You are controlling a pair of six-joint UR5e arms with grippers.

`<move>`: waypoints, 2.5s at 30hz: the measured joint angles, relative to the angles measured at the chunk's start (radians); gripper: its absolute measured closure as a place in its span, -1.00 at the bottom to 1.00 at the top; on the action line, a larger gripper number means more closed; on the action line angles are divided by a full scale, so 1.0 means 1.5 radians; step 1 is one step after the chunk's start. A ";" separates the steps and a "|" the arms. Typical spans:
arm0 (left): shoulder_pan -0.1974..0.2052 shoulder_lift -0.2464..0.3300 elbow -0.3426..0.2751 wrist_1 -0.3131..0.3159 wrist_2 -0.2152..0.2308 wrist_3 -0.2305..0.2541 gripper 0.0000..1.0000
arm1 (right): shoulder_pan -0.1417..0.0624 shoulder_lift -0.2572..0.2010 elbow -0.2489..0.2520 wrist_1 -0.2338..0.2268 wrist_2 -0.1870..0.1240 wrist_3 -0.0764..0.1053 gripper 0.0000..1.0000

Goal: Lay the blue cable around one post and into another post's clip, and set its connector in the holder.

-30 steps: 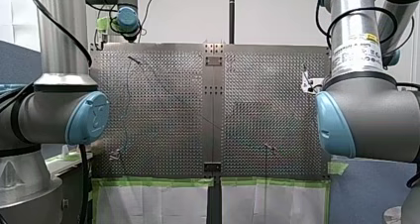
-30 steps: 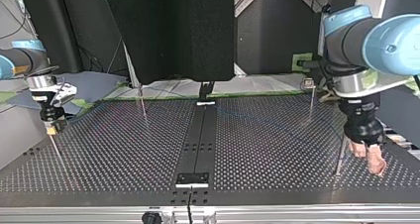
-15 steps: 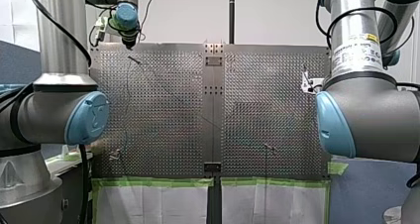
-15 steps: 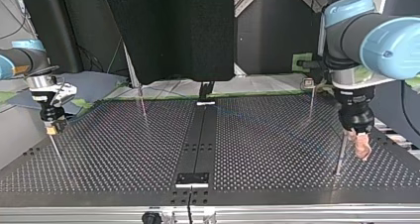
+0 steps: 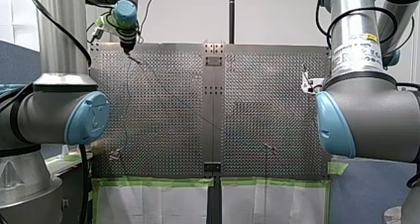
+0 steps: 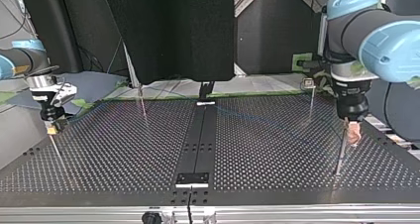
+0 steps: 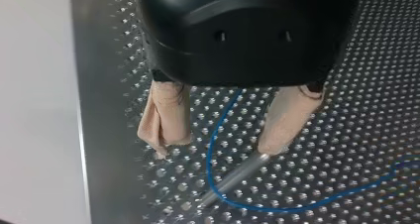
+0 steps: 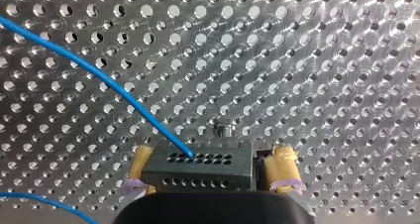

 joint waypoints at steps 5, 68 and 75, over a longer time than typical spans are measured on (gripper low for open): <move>0.000 0.000 0.000 -0.033 0.000 0.003 -0.96 | 0.000 0.000 0.000 0.001 0.000 -0.001 -0.95; 0.015 0.037 -0.001 -0.150 -0.037 -0.053 -0.96 | 0.000 0.000 0.000 0.008 0.000 -0.003 -0.95; 0.015 0.037 -0.001 -0.149 -0.037 -0.053 -0.96 | 0.000 0.000 0.000 0.008 0.000 -0.003 -0.95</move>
